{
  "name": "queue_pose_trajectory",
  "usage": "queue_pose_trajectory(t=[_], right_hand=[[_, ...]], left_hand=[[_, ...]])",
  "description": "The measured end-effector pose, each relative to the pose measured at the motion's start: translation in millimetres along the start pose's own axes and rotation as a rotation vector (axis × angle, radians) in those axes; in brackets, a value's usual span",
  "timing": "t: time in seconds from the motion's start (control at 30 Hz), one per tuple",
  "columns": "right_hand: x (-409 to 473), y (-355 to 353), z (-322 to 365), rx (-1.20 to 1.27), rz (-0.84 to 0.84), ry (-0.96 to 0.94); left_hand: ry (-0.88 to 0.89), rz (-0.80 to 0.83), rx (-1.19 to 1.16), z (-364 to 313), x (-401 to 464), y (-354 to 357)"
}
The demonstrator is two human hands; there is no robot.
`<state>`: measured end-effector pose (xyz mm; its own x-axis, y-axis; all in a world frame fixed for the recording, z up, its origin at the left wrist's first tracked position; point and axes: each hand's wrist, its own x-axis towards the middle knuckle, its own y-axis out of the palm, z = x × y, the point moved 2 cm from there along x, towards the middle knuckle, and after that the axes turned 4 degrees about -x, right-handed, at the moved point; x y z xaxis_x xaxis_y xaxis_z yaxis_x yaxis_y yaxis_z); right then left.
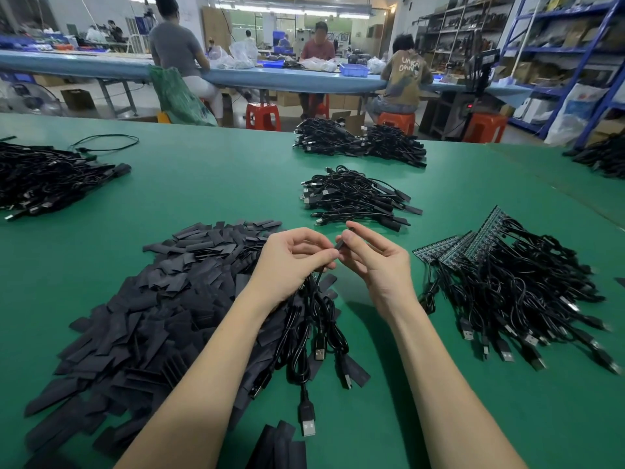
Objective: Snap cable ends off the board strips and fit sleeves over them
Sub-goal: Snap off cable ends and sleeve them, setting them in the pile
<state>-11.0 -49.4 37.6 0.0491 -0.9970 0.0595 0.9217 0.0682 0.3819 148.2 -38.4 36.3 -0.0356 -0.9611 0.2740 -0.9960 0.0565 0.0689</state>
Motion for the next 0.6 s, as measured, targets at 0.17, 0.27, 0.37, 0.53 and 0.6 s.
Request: queue_pose_trajectory(t=[0.17, 0.27, 0.37, 0.53, 0.6], right_hand=[[1.5, 2.5, -2.4, 0.031, -0.052, 0.023], [2.6, 0.5, 0.4, 0.083, -0.132, 0.022], [4.8, -6.4, 5.9, 0.186, -0.241, -0.003], [8.0, -15.6, 11.0, 0.239, -0.347, -0.032], [10.5, -19.3, 9.7, 0.244, -0.393, -0.045]], left_hand=[[-0.006, 0.011, 0.026, -0.5, 3.4, -0.6], [0.023, 0.004, 0.191, -3.8, 6.3, 2.8], [-0.033, 0.016, 0.475, -4.3, 5.2, 4.5], [-0.132, -0.033, 0.448, -4.8, 1.7, 10.5], [-0.114, -0.068, 0.429, -6.0, 3.7, 13.6]])
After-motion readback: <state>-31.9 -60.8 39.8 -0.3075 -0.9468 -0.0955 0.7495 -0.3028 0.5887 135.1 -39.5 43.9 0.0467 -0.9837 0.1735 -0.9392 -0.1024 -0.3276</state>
